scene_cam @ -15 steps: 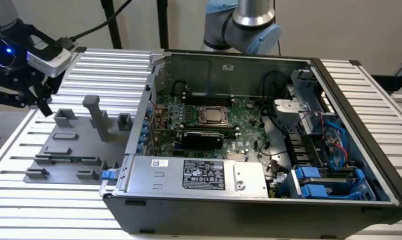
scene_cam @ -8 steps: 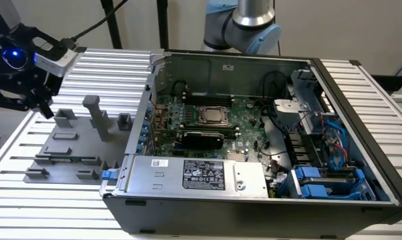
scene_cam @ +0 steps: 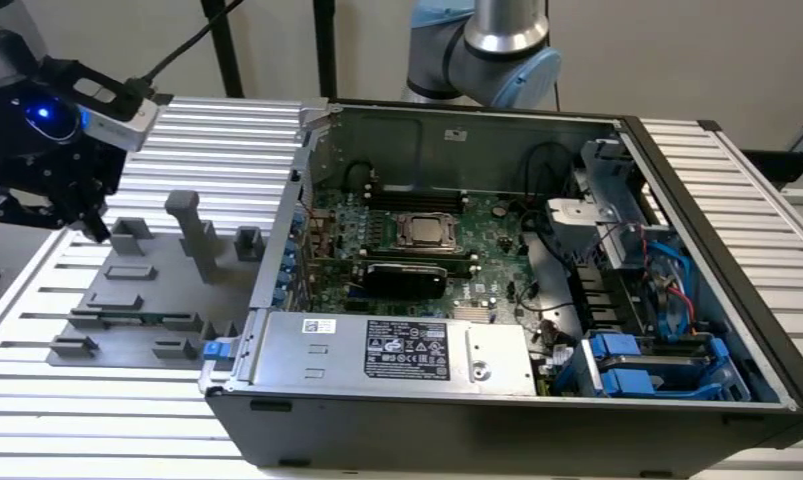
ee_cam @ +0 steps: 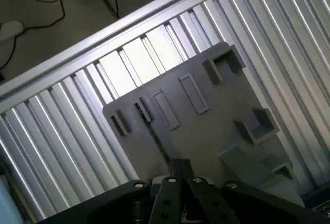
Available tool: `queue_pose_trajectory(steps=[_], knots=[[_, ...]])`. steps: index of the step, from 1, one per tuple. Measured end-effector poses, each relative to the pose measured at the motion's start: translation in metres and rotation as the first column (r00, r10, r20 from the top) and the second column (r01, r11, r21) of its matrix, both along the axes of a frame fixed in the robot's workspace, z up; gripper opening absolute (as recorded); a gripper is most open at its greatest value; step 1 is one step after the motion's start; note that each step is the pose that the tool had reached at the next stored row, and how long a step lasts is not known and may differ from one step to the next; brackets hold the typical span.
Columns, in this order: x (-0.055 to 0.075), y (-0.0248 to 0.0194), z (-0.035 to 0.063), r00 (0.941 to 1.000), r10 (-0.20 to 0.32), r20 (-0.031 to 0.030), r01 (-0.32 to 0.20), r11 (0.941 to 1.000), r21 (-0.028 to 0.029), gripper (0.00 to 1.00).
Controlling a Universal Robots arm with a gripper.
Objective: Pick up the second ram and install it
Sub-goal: 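Pick up the second ram and move it above second insertion slot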
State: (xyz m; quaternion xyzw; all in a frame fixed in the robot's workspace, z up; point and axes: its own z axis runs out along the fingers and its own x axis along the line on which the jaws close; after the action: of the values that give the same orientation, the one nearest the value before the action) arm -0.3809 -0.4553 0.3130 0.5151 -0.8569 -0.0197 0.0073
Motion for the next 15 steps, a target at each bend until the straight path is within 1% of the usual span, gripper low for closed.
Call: queue_pose_trajectory(steps=[3, 5, 7, 11, 13, 15], knots=[[0.000, 0.0000, -0.0028, 0.9985, 0.055, 0.0001, -0.055, 0.9985, 0.0000, 0.00], [0.000, 0.0000, -0.0045, 0.9959, 0.090, -0.0001, -0.090, 0.9959, 0.0000, 0.00], [0.000, 0.0000, -0.0063, 0.9919, 0.127, -0.0001, -0.127, 0.9919, -0.0001, 0.00], [0.000, 0.0000, -0.0100, 0.9801, 0.199, 0.0002, -0.199, 0.9801, 0.0000, 0.00], [0.000, 0.0000, -0.0116, 0.9723, 0.234, -0.0001, -0.234, 0.9723, -0.0001, 0.00], [0.000, 0.0000, -0.0134, 0.9628, 0.270, 0.0000, -0.270, 0.9628, -0.0001, 0.00]])
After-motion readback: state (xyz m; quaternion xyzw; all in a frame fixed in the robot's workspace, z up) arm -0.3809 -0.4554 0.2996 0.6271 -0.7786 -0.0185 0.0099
